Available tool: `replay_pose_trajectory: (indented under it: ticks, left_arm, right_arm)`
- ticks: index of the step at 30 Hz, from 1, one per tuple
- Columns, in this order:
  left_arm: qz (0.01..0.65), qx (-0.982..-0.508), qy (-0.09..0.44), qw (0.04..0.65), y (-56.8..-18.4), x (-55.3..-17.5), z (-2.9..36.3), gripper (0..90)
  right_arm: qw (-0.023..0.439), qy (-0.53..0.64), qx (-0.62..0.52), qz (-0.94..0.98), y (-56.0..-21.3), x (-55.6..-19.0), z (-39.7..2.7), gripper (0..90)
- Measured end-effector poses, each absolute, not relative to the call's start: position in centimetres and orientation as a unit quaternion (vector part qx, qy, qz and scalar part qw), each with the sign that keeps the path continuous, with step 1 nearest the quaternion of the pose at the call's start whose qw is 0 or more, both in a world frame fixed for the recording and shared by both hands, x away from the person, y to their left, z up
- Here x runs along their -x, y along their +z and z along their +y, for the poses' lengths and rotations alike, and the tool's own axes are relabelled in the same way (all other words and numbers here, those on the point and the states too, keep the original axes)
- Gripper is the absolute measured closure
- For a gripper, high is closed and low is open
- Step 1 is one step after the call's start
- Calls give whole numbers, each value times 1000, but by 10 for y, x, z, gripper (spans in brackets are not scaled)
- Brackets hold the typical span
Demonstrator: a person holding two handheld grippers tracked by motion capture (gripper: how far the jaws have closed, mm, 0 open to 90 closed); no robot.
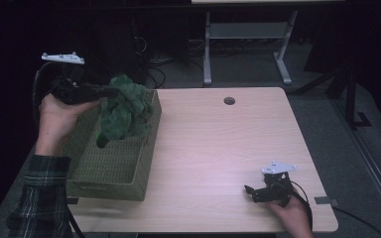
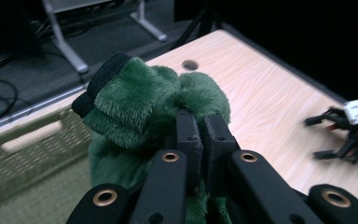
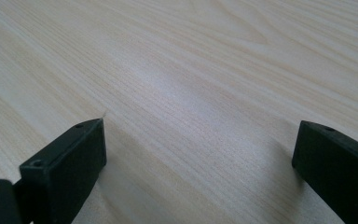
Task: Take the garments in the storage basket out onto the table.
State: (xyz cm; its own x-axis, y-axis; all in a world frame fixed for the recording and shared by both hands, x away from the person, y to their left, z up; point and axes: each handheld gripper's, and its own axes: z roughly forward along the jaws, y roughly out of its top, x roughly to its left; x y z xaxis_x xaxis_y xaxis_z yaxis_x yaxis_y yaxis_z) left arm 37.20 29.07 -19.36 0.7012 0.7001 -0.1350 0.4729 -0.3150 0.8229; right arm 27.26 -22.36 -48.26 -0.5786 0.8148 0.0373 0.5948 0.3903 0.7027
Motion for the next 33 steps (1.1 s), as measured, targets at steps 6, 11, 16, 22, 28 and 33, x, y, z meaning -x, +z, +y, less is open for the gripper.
replay_pose_trajectory:
  ticks: [6,11,16,22,28,33]
  left_arm:
    - [347,-802,117,472,-184,-370,274,867]
    - [333,-806,116,475,-180,-370,254,868]
    - [327,-809,113,476,-183,-370,231,868]
    - [317,-809,106,483,-190,-368,201,867]
    - [305,-819,89,478,-208,-370,167,867]
    - [296,-824,70,477,-222,-371,146,867]
  right_arm:
    - [159,346,-430,818,-483,-273,-224,26]
    - [159,346,-430,818,-483,-273,-224,25]
    - [159,346,-430,818,-483,-273,-224,26]
    - [159,346,-431,818,-483,-273,-224,25]
    - [158,346,-431,818,-482,-273,-224,25]
    - [158,346,-431,818,-483,-273,-223,25]
